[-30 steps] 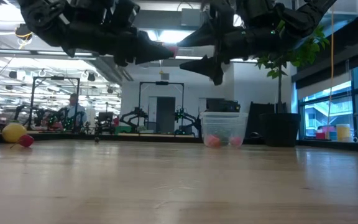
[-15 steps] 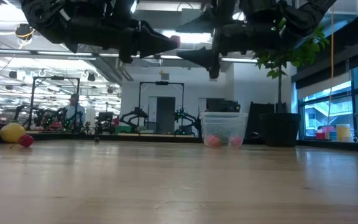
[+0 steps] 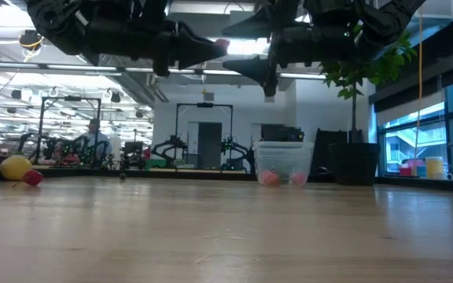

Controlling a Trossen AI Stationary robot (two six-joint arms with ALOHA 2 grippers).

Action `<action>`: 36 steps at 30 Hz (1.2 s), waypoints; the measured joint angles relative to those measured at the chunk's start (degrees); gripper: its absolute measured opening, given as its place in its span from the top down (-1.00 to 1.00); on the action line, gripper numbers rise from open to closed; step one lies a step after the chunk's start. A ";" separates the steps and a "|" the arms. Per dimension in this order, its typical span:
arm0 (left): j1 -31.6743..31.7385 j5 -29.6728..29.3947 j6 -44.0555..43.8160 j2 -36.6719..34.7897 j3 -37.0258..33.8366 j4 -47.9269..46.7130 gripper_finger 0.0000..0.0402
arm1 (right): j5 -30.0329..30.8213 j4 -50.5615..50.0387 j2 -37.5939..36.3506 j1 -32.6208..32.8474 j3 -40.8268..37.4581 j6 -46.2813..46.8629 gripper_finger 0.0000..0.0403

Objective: Pick and placing Produce into tupperware
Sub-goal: Put the peach into the transparent bin

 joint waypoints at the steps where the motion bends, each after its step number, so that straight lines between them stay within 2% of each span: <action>1: 0.00 -0.02 0.05 0.00 0.00 0.42 0.53 | 0.00 0.11 0.00 0.00 0.00 0.02 -0.41; 6: 0.00 0.00 0.03 0.00 0.00 0.78 0.53 | 0.00 0.81 0.00 0.00 0.00 -0.09 -0.34; 13: 0.00 0.03 0.08 2.74 0.07 3.27 0.53 | 0.03 1.62 0.00 0.00 0.02 -0.39 -0.06; 21: -0.09 0.20 1.45 8.07 4.00 2.74 0.53 | 0.58 -0.88 0.01 -0.13 0.00 -0.55 0.19; 26: -0.02 -0.71 1.71 8.31 4.68 2.46 0.53 | 0.68 -1.20 -0.11 -0.15 0.00 -0.60 0.24; 31: -0.09 -4.21 1.76 8.31 4.87 2.83 0.53 | 1.03 -0.96 -0.11 -0.15 0.09 -1.78 0.22; 36: -0.09 -4.29 1.76 8.31 4.87 3.22 0.53 | 0.85 -1.00 -0.11 -0.15 0.09 -2.21 0.21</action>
